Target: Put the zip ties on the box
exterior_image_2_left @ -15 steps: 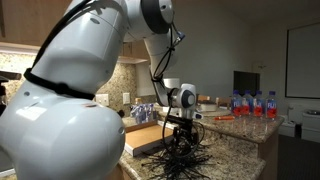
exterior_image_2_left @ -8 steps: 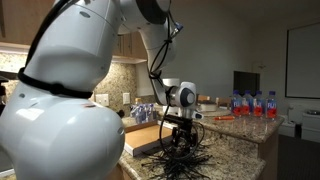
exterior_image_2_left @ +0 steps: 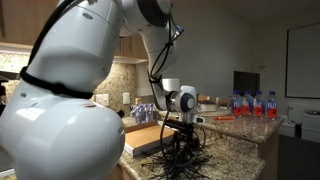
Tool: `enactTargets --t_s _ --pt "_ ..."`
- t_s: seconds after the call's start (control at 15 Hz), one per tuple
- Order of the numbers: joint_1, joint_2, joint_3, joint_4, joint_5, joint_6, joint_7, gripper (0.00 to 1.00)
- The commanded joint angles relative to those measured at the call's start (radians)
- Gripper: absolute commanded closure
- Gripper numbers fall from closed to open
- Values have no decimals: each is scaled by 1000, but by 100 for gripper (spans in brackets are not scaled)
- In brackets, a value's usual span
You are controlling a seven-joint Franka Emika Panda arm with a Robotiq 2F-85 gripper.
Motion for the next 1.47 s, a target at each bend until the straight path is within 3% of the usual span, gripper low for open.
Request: enactTargets --t_s 0.0,0.07,0.13,0.8,0.87,1.0,1.4 --pt "15 18 -7 -8 -37 49 49 0" --pt "17 21 -7 -3 -40 41 52 10" --pt "21 24 -10 -2 -48 43 62 26" --pt "40 23 -24 9 -103 20 139 90" --pt "41 21 -25 9 -105 22 148 48" --pt "42 17 -26 7 -106 22 155 50" --pt "35 -49 -9 -31 -89 16 118 14"
